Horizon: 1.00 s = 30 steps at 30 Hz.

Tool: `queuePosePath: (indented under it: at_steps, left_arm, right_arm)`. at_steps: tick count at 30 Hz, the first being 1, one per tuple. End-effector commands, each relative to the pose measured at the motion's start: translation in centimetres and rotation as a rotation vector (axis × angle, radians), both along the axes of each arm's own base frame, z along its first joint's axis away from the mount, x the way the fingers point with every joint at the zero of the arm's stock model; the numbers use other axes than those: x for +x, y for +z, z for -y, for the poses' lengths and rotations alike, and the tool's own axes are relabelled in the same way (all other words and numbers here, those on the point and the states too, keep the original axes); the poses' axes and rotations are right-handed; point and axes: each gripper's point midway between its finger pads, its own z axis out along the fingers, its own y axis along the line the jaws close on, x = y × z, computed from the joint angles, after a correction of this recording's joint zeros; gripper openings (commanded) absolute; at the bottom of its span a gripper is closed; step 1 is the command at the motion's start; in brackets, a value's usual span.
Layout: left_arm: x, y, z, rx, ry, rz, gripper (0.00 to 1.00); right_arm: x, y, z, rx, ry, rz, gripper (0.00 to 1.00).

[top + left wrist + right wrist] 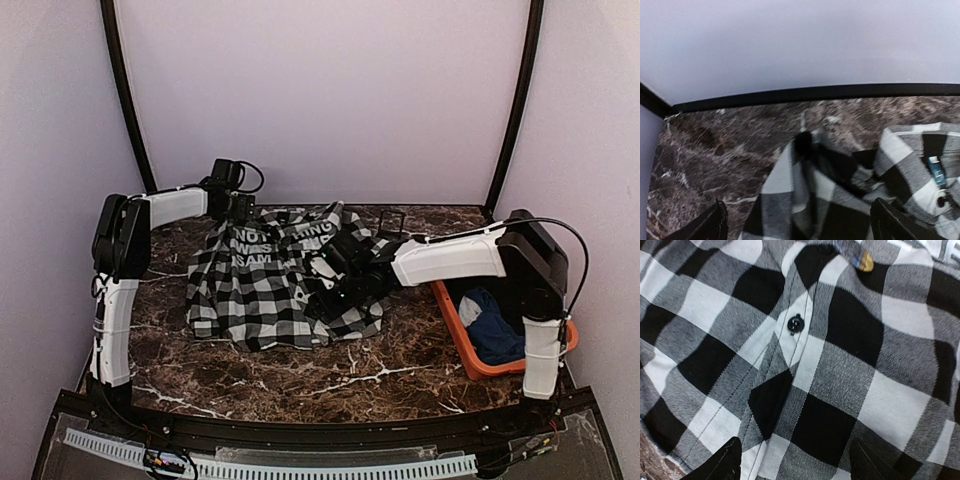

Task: Pin the brooch onto the clothing
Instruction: Flatten out the clothing with brooches at the center of the board, then smooth out the clothing with brooches at the center of the board.

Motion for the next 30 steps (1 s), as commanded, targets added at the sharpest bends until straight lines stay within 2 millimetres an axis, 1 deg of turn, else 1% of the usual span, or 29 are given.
queuePosePath:
  at_steps: [1,2,3,4,5,6,7,8,9,10,11,12,13,14,15,16,17,18,20,21,22,23,24,25,26,27,28,29,30]
  left_arm:
    - [-2.7,-0.1,-6.8,0.152,0.234,-0.088,0.99]
    - [-3.0,0.2,-7.3,0.16,0.247,-0.087,0.99]
    - [-3.4,-0.1,-7.7,0.164,0.257,-0.098,0.99]
    - [-3.5,0.7,-8.3,0.153,0.269,-0.086,0.99]
    - [-3.7,0.6,-8.3,0.131,0.271,-0.083,0.99]
    - [-3.8,1.5,-8.6,0.103,0.269,-0.067,0.99]
    - [-3.7,1.7,-8.5,0.079,0.264,-0.052,0.99]
    - [-3.2,2.9,-7.9,0.031,0.229,-0.016,0.99]
    - [-3.1,3.1,-7.4,0.015,0.199,-0.006,0.99]
    - [-2.4,3.9,-5.9,-0.044,0.128,0.019,0.99]
    - [-2.0,4.5,-5.1,-0.067,0.09,0.034,0.99]
    - [-1.4,5.1,-3.3,-0.132,0.008,0.06,0.99]
    - [-1.1,5.3,-2.5,-0.163,-0.03,0.072,0.99]
    - [-0.6,5.9,-0.9,-0.227,-0.095,0.097,0.99]
    - [-0.5,5.9,0.5,-0.274,-0.155,0.096,0.99]
    - [-0.1,6.6,1.4,-0.31,-0.187,0.125,0.99]
    - [-0.1,6.1,2.9,-0.354,-0.25,0.107,0.99]
    - [0.4,7.3,3.8,-0.382,-0.289,0.142,0.99]
    - [0.8,6.0,6.2,-0.429,-0.386,0.11,0.99]
    - [0.2,5.3,7.9,-0.444,-0.454,0.068,0.99]
    - [0.7,5.1,8.9,-0.448,-0.491,0.06,0.99]
    - [0.2,5.7,10.9,-0.458,-0.571,0.043,0.99]
    - [0.2,3.9,11.8,-0.458,-0.597,0.004,0.99]
    - [-0.1,4.2,13.0,-0.447,-0.636,-0.004,0.99]
    - [-0.4,2.9,14.1,-0.439,-0.655,-0.03,0.99]
    - [-0.6,2.9,14.7,-0.428,-0.686,-0.033,0.99]
    - [-0.9,2.0,15.6,-0.426,-0.704,-0.051,0.99]
    - [-1.2,2.2,16.1,-0.425,-0.731,-0.056,0.99]
    - [-1.6,1.3,17.0,-0.439,-0.762,-0.081,0.99]
  right_arm:
    - [0.2,-2.1,-0.6,-0.033,-0.042,-0.03,0.72]
    - [0.4,-2.4,-1.0,-0.038,-0.042,-0.035,0.72]
    - [0.4,-2.7,-1.3,-0.045,-0.039,-0.042,0.72]
    - [0.5,-3.1,-1.6,-0.053,-0.036,-0.047,0.72]
    - [0.5,-3.5,-1.9,-0.062,-0.034,-0.051,0.71]
    - [0.5,-3.8,-2.1,-0.07,-0.031,-0.056,0.7]
    - [0.1,-4.2,-2.1,-0.086,-0.023,-0.068,0.68]
    - [-0.5,-4.7,-1.9,-0.104,-0.016,-0.085,0.64]
    - [-1.2,-5.3,-1.6,-0.119,-0.008,-0.11,0.62]
    - [-2.2,-5.8,-1.2,-0.135,0.005,-0.137,0.6]
    - [-3.2,-6.2,-0.6,-0.15,0.015,-0.166,0.57]
    - [-4.3,-6.6,0.2,-0.174,0.027,-0.19,0.56]
    - [-5.6,-6.9,0.8,-0.192,0.046,-0.227,0.54]
    - [-6.9,-7.2,1.6,-0.217,0.065,-0.261,0.53]
    - [-8.4,-7.2,2.5,-0.246,0.085,-0.301,0.52]
    - [-9.7,-7.5,3.6,-0.273,0.098,-0.33,0.52]
    - [-10.6,-7.4,4.2,-0.287,0.109,-0.347,0.51]
    - [-11.6,-7.3,4.9,-0.302,0.118,-0.365,0.51]
    - [-13.0,-7.0,5.8,-0.316,0.124,-0.382,0.51]
    - [-13.4,-6.7,6.1,-0.319,0.123,-0.386,0.51]
    - [-13.7,-6.6,6.3,-0.323,0.123,-0.388,0.51]
    - [-13.9,-6.5,6.5,-0.328,0.124,-0.389,0.51]
    - [-14.0,-6.4,6.6,-0.333,0.126,-0.388,0.51]
    - [-14.1,-6.4,6.6,-0.336,0.124,-0.389,0.51]
    - [-14.2,-6.4,6.6,-0.338,0.125,-0.39,0.51]
    - [-14.3,-6.5,6.5,-0.34,0.124,-0.391,0.51]
    - [-14.5,-6.5,6.4,-0.342,0.124,-0.394,0.51]
    - [-14.7,-6.5,6.3,-0.342,0.126,-0.394,0.51]
    - [-14.8,-6.5,6.2,-0.344,0.126,-0.396,0.51]
